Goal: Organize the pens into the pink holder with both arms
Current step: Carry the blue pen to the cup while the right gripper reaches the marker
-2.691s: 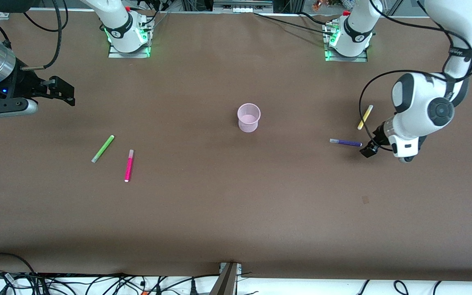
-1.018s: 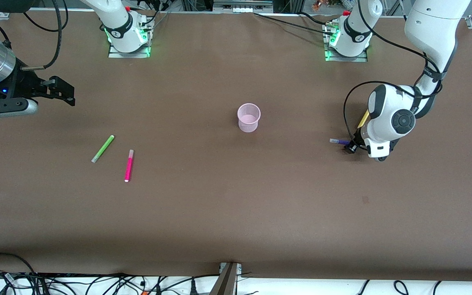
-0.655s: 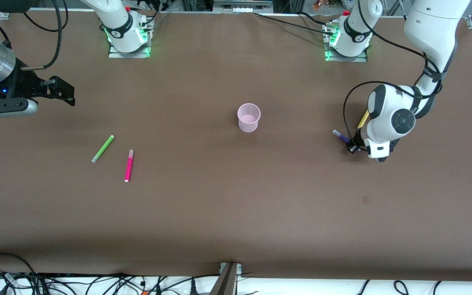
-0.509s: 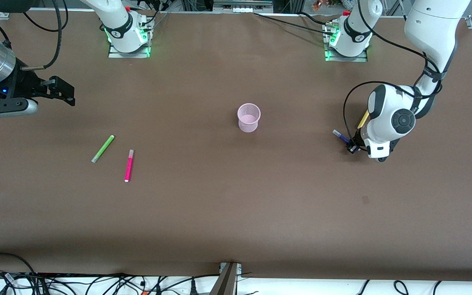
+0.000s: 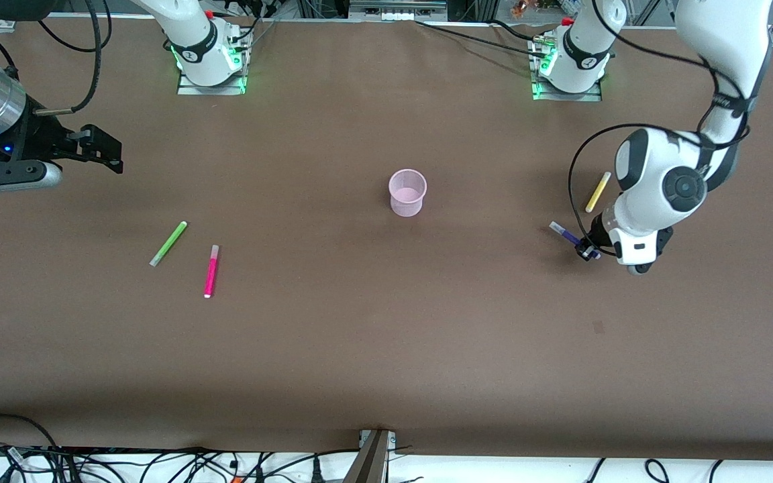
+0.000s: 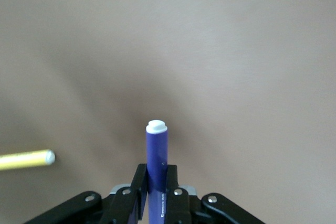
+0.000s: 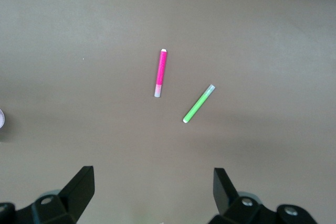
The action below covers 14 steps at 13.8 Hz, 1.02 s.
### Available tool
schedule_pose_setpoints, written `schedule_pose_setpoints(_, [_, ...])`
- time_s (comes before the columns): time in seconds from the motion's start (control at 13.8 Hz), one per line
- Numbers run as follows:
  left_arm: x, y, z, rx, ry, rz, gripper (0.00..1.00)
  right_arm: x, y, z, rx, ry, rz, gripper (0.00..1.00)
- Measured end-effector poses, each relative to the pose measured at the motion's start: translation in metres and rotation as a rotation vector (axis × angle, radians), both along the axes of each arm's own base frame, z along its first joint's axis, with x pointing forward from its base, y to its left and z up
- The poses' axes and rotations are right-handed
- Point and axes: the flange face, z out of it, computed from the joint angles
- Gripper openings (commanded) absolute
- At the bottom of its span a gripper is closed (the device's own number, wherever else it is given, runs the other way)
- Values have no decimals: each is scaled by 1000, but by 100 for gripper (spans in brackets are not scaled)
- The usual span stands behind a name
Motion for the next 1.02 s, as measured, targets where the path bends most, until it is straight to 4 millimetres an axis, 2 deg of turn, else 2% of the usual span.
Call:
schedule_pose_setpoints(0.15, [4, -43, 53, -19, -55, 31, 0, 3, 1, -3, -1, 0, 7, 100])
schedule_pose_setpoints(0.29, [-7, -103, 77, -32, -86, 57, 0, 8, 4, -14, -52, 9, 24, 100])
schedule_pose_setpoints(0.58, [-49, -206, 85, 75, -173, 105, 0, 29, 21, -56, -123, 30, 65, 100])
schedule_pose_setpoints(0.73, [-76, -251, 84, 105, -227, 123, 0, 36, 23, -67, -123, 30, 106, 100])
schedule_pose_setpoints(0.87, [-104, -290, 78, 141, -280, 122, 0, 42, 24, -85, -128, 58, 136, 100])
schedule_pose_setpoints(1.02, [-132, -320, 61, 208, -327, 101, 0, 52, 23, -115, -107, 97, 122, 100])
